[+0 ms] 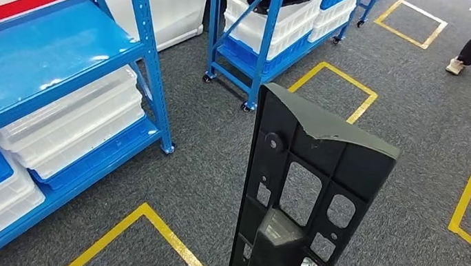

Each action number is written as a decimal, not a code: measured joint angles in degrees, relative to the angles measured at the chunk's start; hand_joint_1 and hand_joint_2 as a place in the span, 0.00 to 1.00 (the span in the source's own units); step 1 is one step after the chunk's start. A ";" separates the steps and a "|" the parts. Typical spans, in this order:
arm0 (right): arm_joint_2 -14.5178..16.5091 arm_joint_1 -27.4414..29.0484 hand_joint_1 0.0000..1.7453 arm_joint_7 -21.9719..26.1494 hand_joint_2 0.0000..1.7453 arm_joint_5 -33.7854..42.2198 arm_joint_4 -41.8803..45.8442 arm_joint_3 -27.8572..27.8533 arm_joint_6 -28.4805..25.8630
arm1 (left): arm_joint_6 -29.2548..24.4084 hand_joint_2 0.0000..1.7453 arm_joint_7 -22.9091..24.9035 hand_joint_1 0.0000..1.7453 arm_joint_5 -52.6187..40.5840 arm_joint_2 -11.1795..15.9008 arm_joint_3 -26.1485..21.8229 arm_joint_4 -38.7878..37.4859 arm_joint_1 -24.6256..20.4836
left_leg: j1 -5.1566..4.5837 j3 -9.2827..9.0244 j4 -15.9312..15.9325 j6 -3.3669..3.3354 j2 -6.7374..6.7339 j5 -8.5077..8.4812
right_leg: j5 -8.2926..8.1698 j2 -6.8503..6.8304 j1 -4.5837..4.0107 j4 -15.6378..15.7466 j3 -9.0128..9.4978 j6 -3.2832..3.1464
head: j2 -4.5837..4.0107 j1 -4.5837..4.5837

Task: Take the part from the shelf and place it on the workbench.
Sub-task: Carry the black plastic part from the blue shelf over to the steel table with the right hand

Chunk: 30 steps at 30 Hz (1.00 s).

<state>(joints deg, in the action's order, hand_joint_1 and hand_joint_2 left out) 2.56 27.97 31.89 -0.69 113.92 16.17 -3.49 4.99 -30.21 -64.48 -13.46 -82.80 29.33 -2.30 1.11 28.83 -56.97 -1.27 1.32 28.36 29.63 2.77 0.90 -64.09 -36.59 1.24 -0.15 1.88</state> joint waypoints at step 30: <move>1.44 -1.41 1.00 0.84 1.00 0.13 0.30 -1.49 2.73 | -2.03 0.00 -2.13 0.00 -0.83 2.52 0.56 -5.82 -1.21 | 0.25 0.64 -0.69 0.36 0.64 0.17 | -0.91 1.48 -0.37 1.23 0.30 -0.53 | 0.00 0.00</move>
<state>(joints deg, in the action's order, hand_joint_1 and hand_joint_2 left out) 4.00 26.56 32.74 -0.56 114.21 14.68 -0.76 2.96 -32.34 -65.31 -10.94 -82.24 23.50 -3.51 1.35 29.48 -57.66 -0.91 1.95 28.54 28.72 4.25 0.53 -62.87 -36.29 0.71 -0.15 1.88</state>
